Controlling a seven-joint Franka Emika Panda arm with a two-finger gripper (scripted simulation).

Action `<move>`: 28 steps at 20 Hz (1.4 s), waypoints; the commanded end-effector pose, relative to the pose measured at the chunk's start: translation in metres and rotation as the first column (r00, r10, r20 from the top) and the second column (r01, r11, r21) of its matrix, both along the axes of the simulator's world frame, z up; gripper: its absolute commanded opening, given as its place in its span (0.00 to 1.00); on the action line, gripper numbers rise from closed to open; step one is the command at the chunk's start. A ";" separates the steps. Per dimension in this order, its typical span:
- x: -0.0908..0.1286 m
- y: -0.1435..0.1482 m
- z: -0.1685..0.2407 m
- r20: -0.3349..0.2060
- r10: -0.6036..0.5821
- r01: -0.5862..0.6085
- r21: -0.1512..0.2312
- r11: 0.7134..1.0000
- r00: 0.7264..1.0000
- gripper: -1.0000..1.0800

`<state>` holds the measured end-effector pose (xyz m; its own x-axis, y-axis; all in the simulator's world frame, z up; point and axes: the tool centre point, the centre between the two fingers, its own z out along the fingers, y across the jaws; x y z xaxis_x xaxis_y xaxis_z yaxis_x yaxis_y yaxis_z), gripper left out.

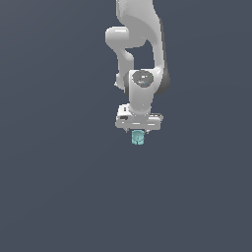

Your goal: Pick up the object and move it to a goal position.

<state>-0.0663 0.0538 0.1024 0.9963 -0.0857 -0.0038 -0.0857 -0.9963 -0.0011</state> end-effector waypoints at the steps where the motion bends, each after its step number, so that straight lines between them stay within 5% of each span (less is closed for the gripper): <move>1: -0.007 0.005 -0.007 0.002 -0.005 0.005 -0.001 1.000 1.000 0.96; 26: -0.014 0.011 -0.063 0.003 -0.008 0.008 -0.001 1.000 1.000 0.96; 27: -0.014 0.011 -0.063 0.003 -0.008 0.008 -0.001 1.000 1.000 0.00; 28: -0.014 0.011 -0.063 0.003 -0.008 0.008 -0.001 1.000 1.000 0.00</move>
<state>-0.0800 0.0646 0.0403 0.9956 -0.0941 0.0003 -0.0941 -0.9956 -0.0001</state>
